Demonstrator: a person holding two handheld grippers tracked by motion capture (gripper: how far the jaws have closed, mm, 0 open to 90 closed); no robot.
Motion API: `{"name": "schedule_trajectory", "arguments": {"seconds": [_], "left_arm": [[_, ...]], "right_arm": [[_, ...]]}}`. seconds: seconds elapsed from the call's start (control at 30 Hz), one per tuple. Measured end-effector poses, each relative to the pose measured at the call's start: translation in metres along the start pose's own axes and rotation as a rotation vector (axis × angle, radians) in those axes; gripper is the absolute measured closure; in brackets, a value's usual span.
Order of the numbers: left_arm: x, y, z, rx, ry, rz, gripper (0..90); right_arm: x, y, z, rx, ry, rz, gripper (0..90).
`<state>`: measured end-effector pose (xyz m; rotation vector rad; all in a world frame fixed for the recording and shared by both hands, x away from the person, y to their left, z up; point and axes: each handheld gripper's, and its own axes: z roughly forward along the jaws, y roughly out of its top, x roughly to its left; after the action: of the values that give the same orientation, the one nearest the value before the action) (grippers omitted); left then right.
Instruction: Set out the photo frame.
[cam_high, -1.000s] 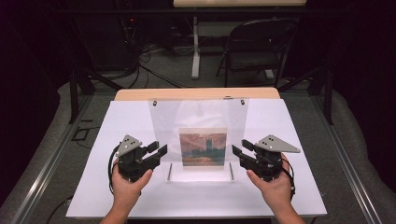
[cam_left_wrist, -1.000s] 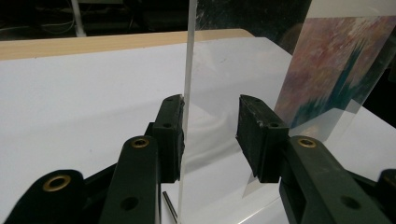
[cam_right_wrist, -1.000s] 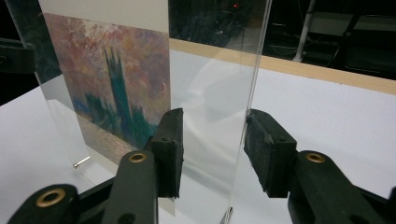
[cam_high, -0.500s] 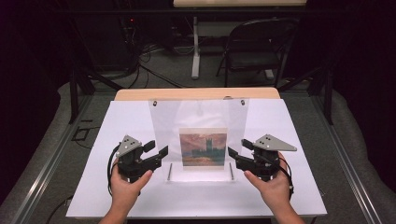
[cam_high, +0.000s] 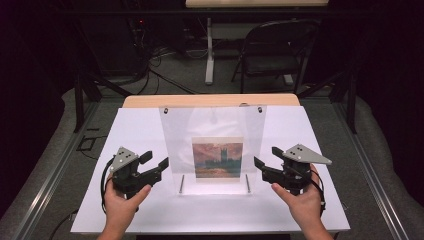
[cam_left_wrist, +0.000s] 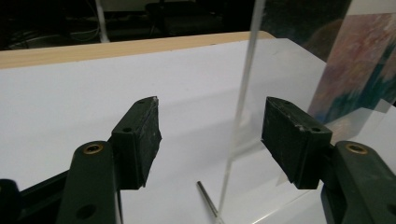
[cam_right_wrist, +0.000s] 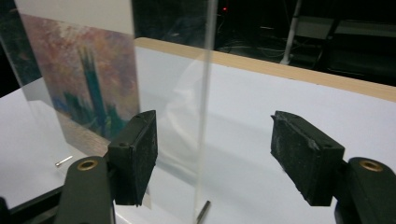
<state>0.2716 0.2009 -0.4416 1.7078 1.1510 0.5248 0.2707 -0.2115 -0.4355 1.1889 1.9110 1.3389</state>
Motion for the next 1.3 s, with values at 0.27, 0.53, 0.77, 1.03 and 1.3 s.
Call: {"name": "schedule_trajectory", "arguments": {"seconds": [0.27,0.53,0.77,1.03,1.3], "left_arm": [[0.022,-0.008,-0.006,-0.016,0.067,-0.027,36.8],[0.039,-0.033,0.001,0.000,0.093,-0.056,36.8],[0.053,-0.052,0.010,-0.004,0.129,-0.056,34.1],[0.059,-0.068,0.023,0.061,0.137,-0.052,34.1],[0.048,-0.077,0.038,0.135,0.099,0.006,35.0]], "right_arm": [[-0.017,-0.005,-0.010,-0.023,-0.067,0.025,31.4],[-0.031,-0.027,-0.008,-0.013,-0.116,0.044,31.4],[-0.042,-0.051,-0.004,0.029,-0.138,0.062,31.4],[-0.051,-0.072,0.010,0.083,-0.131,0.090,30.8],[-0.048,-0.085,0.024,0.148,-0.109,0.075,32.0]]}}
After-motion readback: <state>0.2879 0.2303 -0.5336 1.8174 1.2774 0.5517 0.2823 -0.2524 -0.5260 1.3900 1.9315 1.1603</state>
